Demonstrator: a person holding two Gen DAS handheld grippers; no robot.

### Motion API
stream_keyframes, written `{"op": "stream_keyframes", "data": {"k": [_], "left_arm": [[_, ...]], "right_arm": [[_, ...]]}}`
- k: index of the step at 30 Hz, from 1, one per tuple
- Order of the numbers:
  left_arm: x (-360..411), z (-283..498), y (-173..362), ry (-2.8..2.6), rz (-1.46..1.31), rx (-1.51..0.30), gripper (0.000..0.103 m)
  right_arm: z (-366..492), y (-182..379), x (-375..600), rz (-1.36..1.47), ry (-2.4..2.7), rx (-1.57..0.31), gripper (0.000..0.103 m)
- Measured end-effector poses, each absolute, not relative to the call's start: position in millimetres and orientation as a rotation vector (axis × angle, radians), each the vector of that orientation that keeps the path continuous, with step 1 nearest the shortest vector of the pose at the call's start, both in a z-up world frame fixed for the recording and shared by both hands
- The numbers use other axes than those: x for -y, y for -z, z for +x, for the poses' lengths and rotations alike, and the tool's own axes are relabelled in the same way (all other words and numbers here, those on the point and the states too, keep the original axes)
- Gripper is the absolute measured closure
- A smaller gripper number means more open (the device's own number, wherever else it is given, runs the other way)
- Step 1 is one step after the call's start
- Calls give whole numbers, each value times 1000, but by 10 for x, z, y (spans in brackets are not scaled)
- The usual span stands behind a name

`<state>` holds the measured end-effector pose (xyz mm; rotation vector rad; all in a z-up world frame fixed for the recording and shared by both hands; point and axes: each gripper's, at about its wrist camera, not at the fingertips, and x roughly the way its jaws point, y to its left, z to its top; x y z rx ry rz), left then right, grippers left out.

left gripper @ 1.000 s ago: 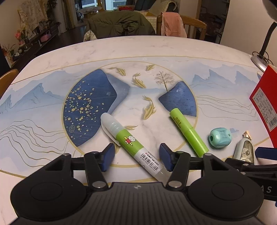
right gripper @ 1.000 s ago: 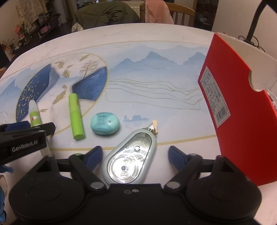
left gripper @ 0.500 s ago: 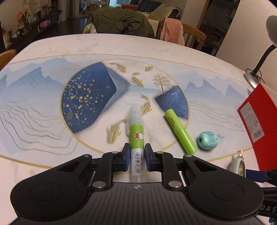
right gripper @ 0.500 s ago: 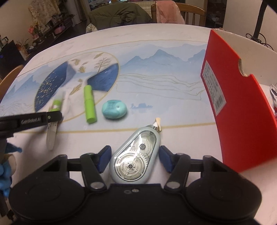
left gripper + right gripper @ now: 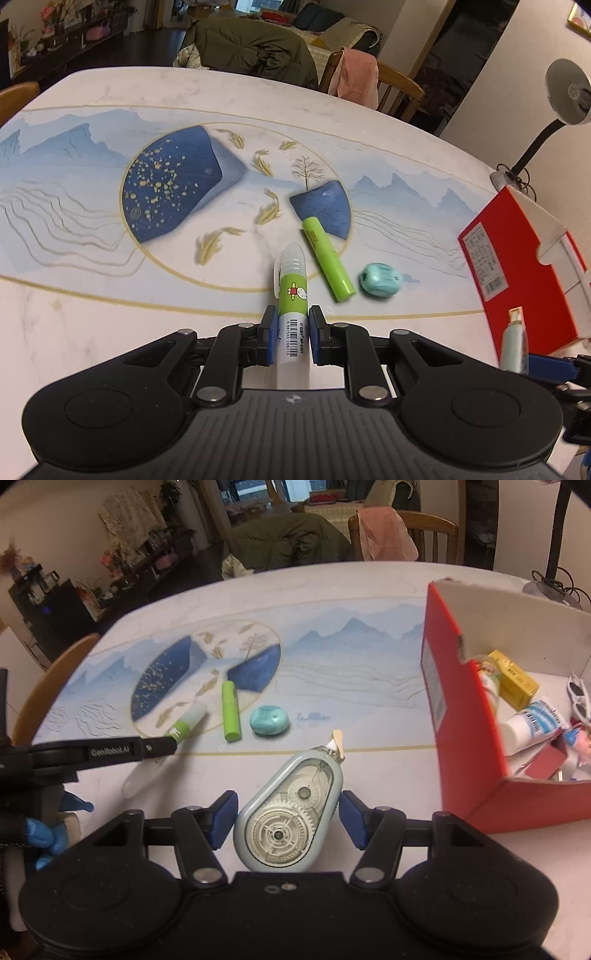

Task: Organize rigid objects
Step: 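Carry the glue stick with the left tool while the right tool carries the tape dispenser to the box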

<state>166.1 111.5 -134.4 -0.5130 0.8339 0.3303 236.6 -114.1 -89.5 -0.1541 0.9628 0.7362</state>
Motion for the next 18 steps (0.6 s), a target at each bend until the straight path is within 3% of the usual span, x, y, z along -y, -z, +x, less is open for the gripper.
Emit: {"op": "stream_keyframes", "data": {"k": [18], "left_arm": [[-358, 1737, 795, -274, -534, -727, 86]], "right_arm": [[2787, 393, 1959, -146, -756, -847, 44]]}}
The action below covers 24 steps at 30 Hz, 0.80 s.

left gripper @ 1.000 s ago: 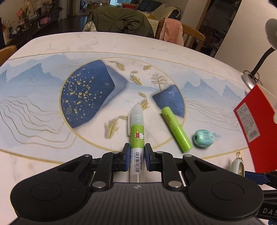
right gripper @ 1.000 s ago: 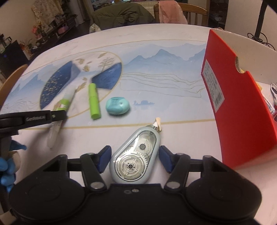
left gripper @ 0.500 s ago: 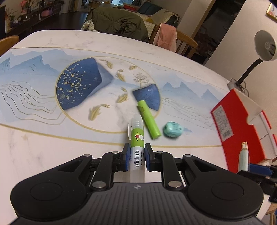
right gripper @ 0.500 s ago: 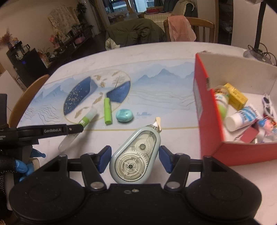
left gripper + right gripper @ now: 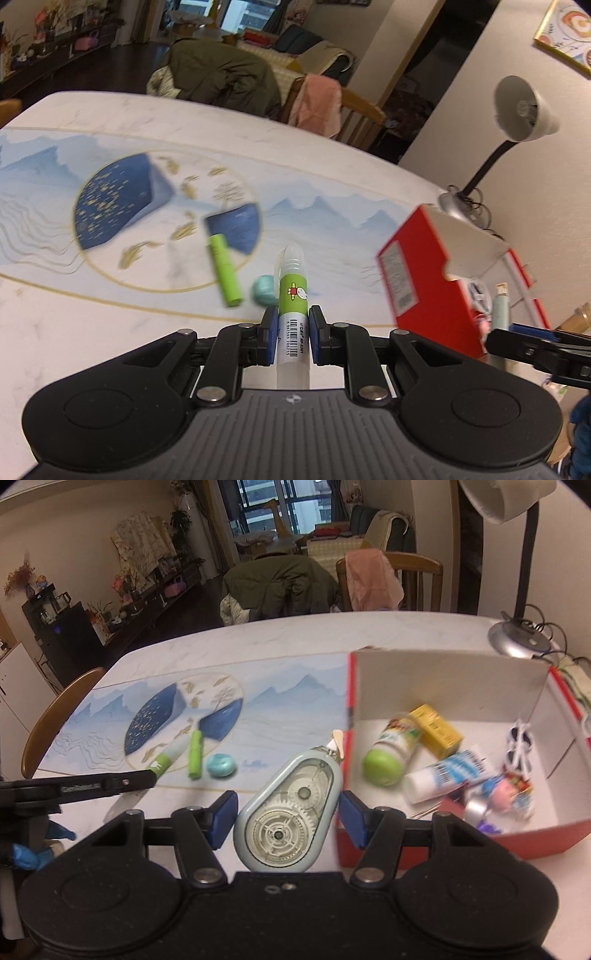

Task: Organize rigid objects
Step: 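Carry the glue stick with the left tool while the right tool carries the tape dispenser to the box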

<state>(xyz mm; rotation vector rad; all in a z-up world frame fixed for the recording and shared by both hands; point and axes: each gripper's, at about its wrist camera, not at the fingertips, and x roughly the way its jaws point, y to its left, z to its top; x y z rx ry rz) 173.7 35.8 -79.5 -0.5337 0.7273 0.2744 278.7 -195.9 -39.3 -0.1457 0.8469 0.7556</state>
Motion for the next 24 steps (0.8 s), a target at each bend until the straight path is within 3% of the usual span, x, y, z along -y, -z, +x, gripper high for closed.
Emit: {"op": "stream_keyframes", "data": {"k": [24], "left_arm": [[1034, 2921, 259, -68, -308, -689, 86]], "right_arm": [[3567, 328, 3046, -113, -641, -794, 44]]}}
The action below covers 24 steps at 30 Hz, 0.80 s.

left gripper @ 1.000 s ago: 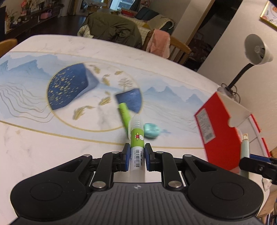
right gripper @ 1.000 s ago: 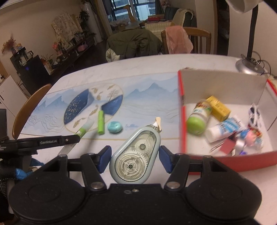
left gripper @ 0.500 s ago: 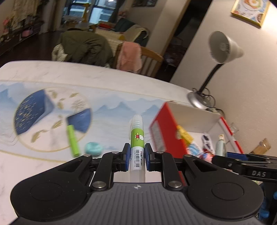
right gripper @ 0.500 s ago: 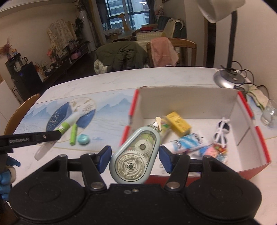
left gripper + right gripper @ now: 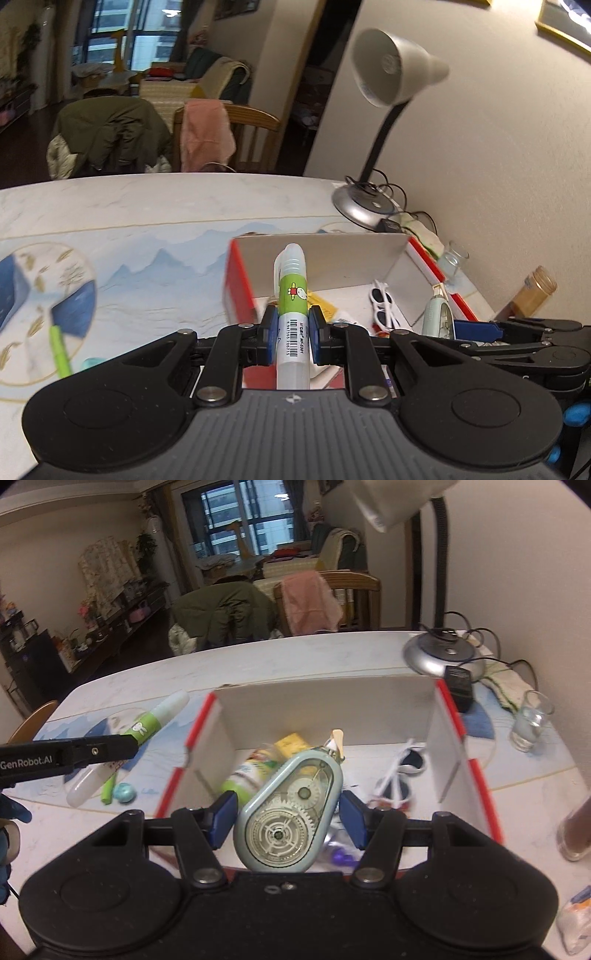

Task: Organize rigid objects
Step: 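Carry the glue stick with the left tool while the right tool carries the tape dispenser to the box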

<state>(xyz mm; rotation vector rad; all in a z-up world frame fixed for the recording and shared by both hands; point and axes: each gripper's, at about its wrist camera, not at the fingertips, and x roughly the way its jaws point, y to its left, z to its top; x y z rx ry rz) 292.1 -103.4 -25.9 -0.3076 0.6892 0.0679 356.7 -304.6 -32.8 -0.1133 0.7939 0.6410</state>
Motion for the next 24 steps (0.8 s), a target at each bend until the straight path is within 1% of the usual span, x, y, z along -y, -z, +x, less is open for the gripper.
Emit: {"op": "stream_keyframes", "data": {"k": [12, 24], "left_arm": [[1439, 3497, 458, -16, -203, -771, 86], [1614, 3971, 740, -11, -156, -851, 86]], "right_arm": [[3998, 428, 3375, -155, -552, -790, 44], [4235, 769, 3223, -241, -606, -864, 44]]}}
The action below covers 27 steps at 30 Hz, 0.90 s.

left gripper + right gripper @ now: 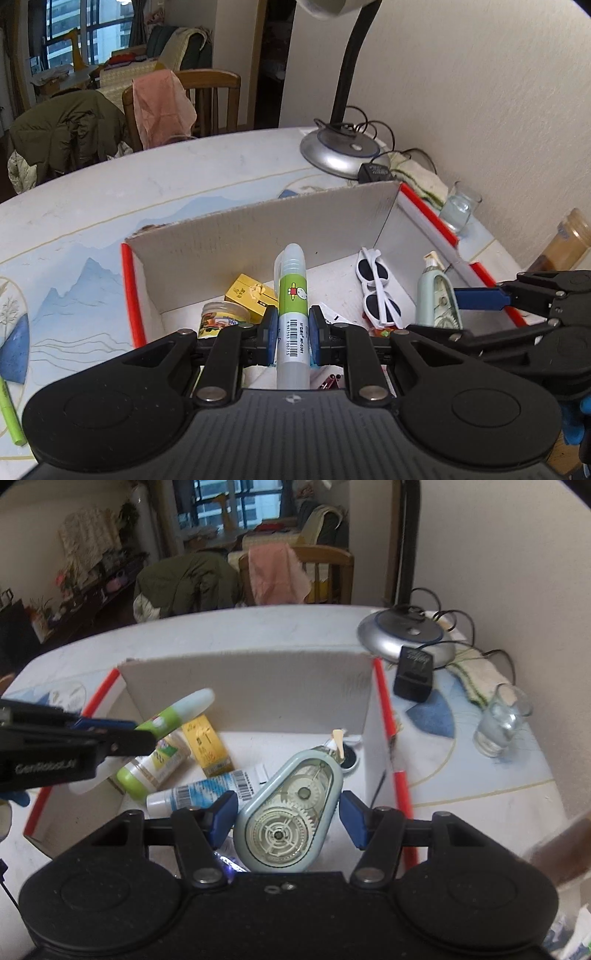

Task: Organize rigid objects
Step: 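Carry the glue stick with the left tool while the right tool carries the tape dispenser to the box, then lower the glue stick into the box and open the left tool while the right tool releases the dispenser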

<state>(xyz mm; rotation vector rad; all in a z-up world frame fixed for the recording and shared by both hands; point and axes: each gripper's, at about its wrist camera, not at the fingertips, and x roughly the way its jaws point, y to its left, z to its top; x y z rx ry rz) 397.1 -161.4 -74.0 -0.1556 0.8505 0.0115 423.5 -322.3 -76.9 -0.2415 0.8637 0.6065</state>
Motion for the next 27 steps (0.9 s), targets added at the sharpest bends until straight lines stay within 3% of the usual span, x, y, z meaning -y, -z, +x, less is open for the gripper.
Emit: {"op": "stream_keyframes", "data": {"k": [27], "left_arm": [[1560, 4327, 1183, -33, -190, -1024, 86]], "right_arm": [[4381, 1063, 2915, -341, -710, -979, 42]]}}
